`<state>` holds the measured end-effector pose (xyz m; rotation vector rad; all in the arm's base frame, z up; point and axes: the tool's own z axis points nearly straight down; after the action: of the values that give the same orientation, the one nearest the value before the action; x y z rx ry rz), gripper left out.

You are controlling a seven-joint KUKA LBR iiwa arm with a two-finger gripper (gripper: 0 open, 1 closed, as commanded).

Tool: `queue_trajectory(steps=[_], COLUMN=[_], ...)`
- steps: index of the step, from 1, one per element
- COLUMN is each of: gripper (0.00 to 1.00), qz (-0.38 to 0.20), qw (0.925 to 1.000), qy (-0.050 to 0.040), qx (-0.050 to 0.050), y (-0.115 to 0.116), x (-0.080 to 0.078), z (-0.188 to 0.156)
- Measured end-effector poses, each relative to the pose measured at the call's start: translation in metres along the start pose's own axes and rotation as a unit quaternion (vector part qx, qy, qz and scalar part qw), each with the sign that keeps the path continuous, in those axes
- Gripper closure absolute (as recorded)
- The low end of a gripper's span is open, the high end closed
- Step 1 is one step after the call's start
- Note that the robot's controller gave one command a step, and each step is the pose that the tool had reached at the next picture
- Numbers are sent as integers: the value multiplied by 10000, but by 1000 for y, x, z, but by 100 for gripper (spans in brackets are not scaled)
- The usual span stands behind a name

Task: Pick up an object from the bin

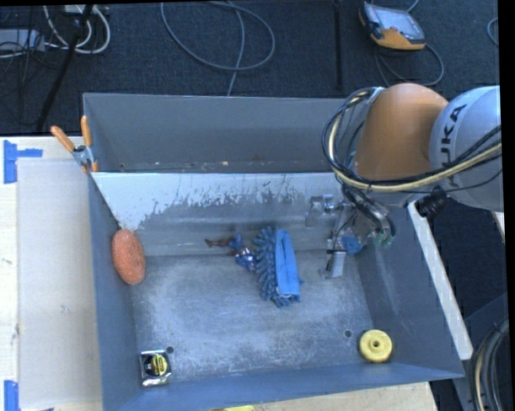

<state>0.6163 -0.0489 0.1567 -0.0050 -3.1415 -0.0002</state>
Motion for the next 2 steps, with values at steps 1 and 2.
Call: queue_trajectory(steps=[1, 2], gripper=[0, 0], qz=[-307, -459], qw=[9995, 9989], qy=[-19, -43], qx=[7, -10], y=[39, 61], x=[2, 16], z=[37, 67])
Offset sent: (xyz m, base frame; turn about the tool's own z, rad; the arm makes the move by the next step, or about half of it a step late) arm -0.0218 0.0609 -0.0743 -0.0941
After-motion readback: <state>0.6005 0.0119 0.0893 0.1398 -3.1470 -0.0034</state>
